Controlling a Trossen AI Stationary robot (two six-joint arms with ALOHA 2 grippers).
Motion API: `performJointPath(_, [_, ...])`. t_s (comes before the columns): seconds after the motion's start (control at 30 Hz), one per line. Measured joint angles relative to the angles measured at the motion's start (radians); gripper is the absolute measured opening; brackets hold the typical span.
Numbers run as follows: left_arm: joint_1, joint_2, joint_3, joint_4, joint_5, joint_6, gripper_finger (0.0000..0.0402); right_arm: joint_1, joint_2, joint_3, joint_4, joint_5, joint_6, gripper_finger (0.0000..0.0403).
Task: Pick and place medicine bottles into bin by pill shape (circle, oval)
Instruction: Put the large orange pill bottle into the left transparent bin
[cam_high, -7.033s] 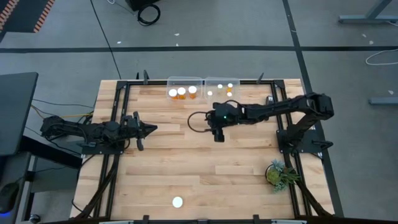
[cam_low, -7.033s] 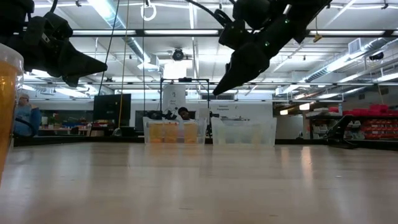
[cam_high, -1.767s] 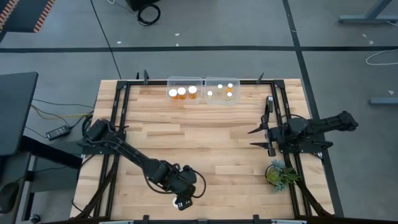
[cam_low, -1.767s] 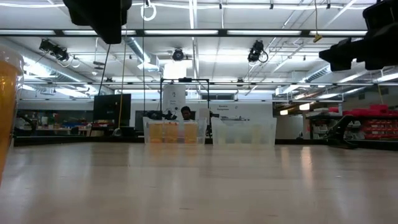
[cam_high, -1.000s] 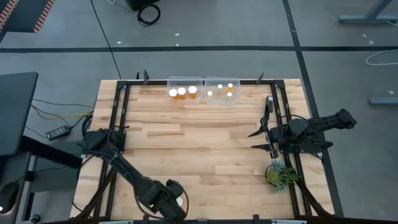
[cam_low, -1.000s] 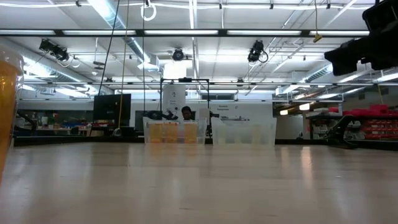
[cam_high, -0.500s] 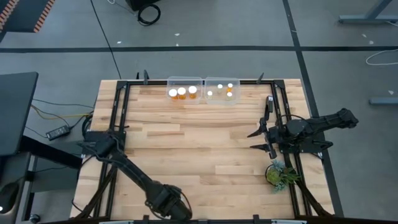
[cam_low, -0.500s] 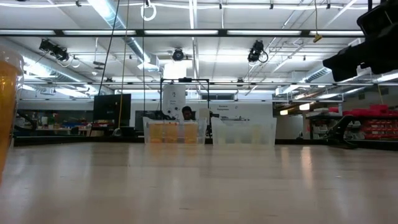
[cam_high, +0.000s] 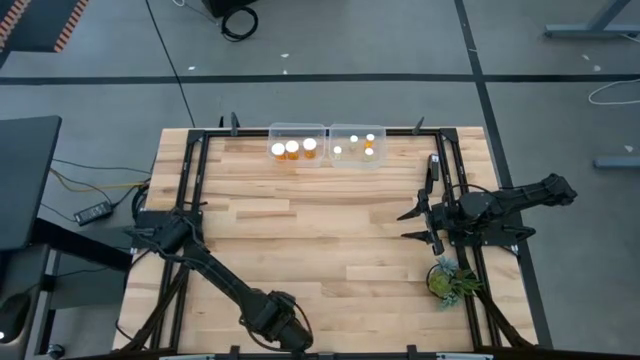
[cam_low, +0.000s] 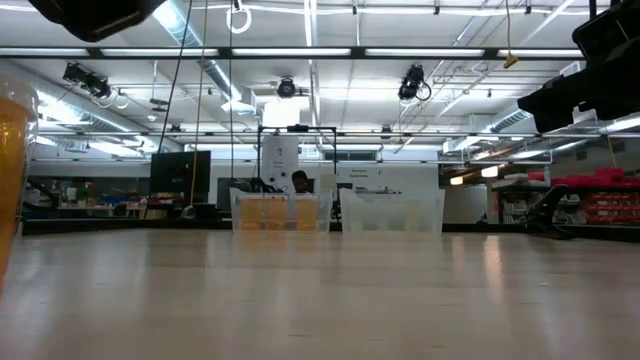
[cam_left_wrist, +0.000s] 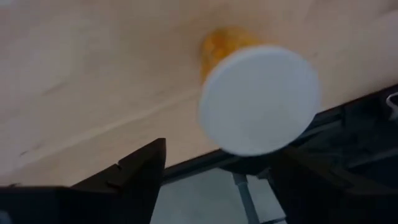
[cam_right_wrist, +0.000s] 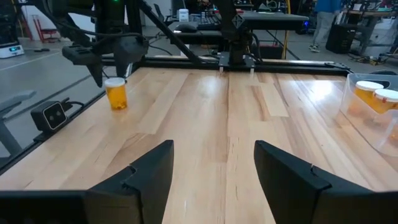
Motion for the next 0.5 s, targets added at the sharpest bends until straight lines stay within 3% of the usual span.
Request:
performJointPath(0.2, [0.022, 0.000, 0.000, -0.004, -0.058, 0.000, 0.0299, 0.000, 0.000, 0.000, 0.000, 0.000, 0.000, 0.0229])
performJointPath(0.5, [0.055, 0.000, 0.000, -0.007, -0.070, 0.000, 0.0280, 0.000, 0.001, 0.000, 0.000, 0.000, 0.000, 0.0229])
